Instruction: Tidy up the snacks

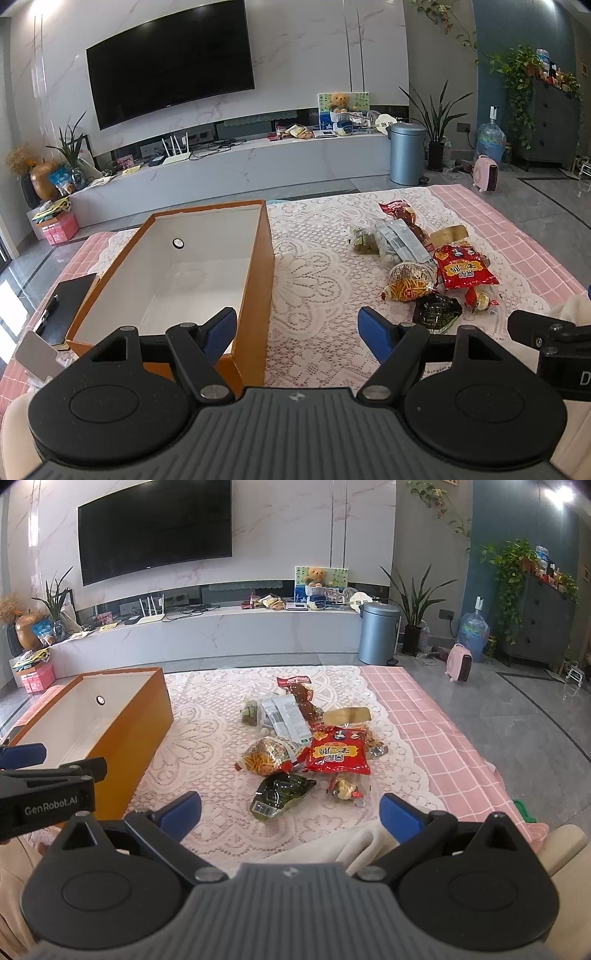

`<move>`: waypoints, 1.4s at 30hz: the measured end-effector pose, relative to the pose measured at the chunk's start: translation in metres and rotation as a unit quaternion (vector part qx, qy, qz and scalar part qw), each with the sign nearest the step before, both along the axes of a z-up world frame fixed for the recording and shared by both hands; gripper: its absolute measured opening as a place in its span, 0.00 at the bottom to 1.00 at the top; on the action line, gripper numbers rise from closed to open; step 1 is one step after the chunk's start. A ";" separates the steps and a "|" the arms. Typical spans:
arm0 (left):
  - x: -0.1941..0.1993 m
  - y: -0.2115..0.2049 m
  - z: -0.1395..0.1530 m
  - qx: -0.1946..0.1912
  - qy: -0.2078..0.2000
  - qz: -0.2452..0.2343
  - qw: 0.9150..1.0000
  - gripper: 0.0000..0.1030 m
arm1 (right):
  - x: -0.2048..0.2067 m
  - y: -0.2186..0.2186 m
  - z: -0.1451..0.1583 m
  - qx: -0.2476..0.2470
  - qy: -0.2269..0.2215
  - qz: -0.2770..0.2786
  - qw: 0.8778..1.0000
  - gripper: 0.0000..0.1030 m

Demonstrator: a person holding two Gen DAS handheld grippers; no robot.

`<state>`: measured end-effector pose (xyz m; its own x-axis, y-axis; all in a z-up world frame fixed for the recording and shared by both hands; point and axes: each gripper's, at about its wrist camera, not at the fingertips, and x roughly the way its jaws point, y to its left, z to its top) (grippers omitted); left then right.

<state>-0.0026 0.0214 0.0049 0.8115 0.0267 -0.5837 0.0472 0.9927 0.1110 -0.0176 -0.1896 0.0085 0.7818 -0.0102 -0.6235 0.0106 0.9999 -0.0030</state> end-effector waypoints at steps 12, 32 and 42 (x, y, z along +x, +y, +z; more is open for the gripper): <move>0.000 -0.001 -0.002 0.000 0.005 -0.003 1.000 0.85 | -0.001 0.002 0.000 0.000 0.000 0.000 1.000 0.97; 0.000 0.000 -0.003 -0.005 0.008 0.001 1.000 0.84 | -0.001 0.007 -0.001 -0.002 0.005 0.006 1.000 0.97; 0.001 0.003 -0.002 -0.007 0.008 0.001 1.000 0.83 | 0.001 0.007 -0.001 -0.003 0.006 0.008 1.000 0.97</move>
<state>-0.0018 0.0241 0.0033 0.8023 0.0205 -0.5965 0.0464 0.9942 0.0966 -0.0168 -0.1823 0.0072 0.7747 -0.0018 -0.6323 -0.0045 1.0000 -0.0083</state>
